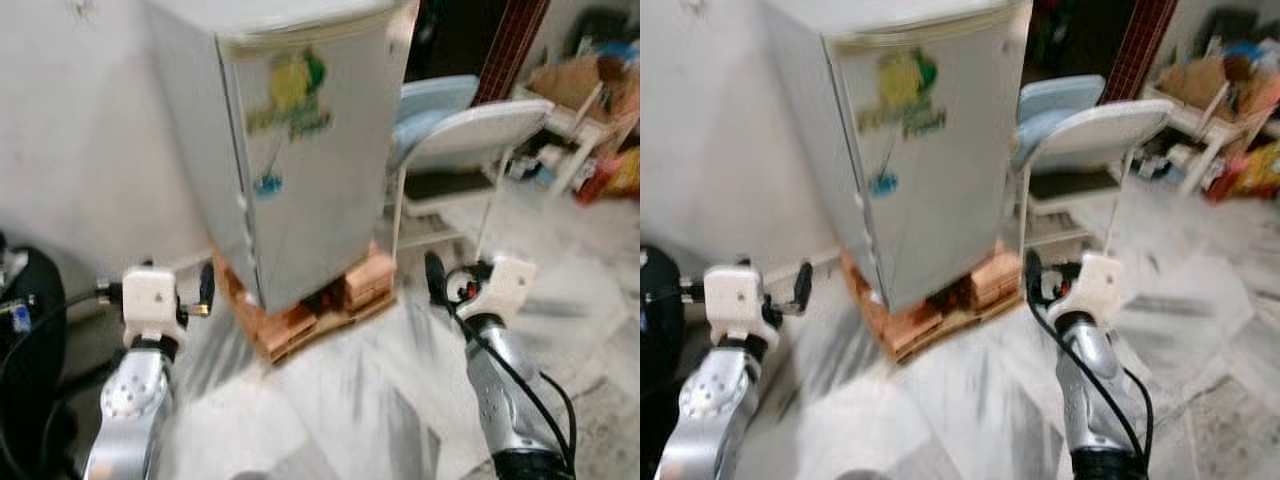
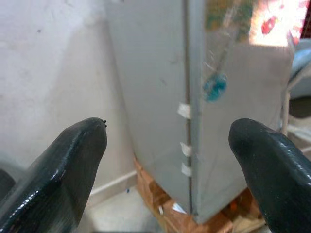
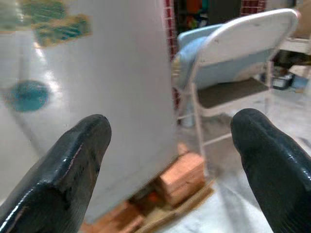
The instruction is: Restocking fridge
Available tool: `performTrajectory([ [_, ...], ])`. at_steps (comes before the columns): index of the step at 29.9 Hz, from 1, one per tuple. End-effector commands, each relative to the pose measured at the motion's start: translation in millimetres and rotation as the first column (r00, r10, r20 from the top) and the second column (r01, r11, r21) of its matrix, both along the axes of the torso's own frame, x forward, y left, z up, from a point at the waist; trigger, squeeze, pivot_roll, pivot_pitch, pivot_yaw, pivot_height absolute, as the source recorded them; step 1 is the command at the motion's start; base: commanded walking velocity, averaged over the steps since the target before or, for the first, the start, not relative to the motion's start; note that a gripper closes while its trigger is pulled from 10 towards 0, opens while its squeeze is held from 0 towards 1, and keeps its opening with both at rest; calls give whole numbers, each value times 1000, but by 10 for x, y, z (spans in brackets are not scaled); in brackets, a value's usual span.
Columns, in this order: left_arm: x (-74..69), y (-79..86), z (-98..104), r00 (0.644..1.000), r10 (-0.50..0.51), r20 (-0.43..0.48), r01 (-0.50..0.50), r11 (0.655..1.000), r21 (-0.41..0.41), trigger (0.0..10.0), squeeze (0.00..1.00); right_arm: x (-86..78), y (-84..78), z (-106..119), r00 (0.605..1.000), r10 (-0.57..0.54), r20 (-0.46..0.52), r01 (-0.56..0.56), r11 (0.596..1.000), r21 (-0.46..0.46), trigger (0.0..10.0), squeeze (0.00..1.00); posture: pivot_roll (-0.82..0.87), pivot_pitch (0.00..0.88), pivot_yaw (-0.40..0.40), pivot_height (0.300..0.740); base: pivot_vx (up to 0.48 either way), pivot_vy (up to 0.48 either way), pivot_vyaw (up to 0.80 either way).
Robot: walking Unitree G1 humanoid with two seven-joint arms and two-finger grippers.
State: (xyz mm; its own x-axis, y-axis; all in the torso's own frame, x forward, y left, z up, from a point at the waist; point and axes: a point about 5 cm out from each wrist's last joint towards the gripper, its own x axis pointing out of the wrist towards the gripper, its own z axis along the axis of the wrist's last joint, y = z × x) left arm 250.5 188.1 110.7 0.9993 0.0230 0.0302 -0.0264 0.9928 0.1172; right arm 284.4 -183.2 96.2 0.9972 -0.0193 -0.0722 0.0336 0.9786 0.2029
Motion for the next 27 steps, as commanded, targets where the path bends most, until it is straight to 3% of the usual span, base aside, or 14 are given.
performTrajectory([
  [1, 1, 26, 22, 1000, 3, 6, -3, 1000, 9, 10000, 0, 13, 126, 50, 998, 56, 10, -56, 997, 56, 10000, 0, 84, 0, -46, 740, 0, 458, 0],
  [8, -1, 10, 21, 1000, 1, 9, -1, 1000, 8, 10000, 0, 48, 88, 47, 999, 40, 2, -40, 998, 40, 10000, 0, 86, 0, -48, 740, 0, 450, -63],
  [17, 9, -15, 23, 1000, -2, 13, 2, 1000, 8, 10000, 0, 24, 121, 55, 998, 69, 2, -69, 997, 33, 10000, 0, 84, 0, -51, 740, 0, 425, -800],
  [27, 22, -55, 28, 1000, -13, 18, 13, 1000, 8, 10000, 0, 24, 131, 66, 997, 75, 14, -75, 997, 22, 10000, 0, 83, 0, -51, 740, 311, 338, -800],
])
